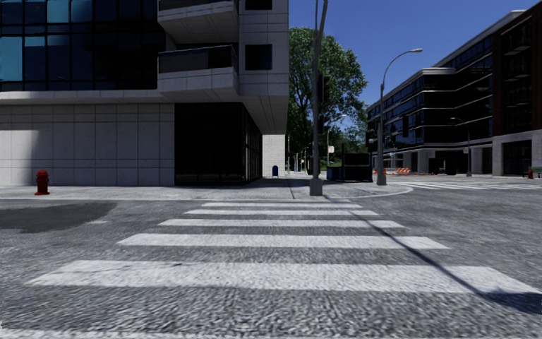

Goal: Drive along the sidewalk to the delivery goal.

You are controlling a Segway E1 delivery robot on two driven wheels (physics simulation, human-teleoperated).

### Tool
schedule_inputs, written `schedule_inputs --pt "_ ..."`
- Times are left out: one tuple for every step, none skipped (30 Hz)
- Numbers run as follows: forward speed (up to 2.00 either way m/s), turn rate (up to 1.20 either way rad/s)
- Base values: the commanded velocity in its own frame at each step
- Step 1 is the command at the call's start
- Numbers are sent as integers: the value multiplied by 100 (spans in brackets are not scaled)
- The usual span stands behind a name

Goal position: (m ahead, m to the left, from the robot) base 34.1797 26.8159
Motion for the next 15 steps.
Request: schedule_inputs --pt "200 0" --pt "200 0" --pt "200 0" --pt "200 0" --pt "200 0" --pt "200 0" --pt "200 0" --pt "200 0" --pt "200 0" --pt "200 0" --pt "200 0" --pt "200 0" --pt "200 0" --pt "200 0" --pt "200 0"
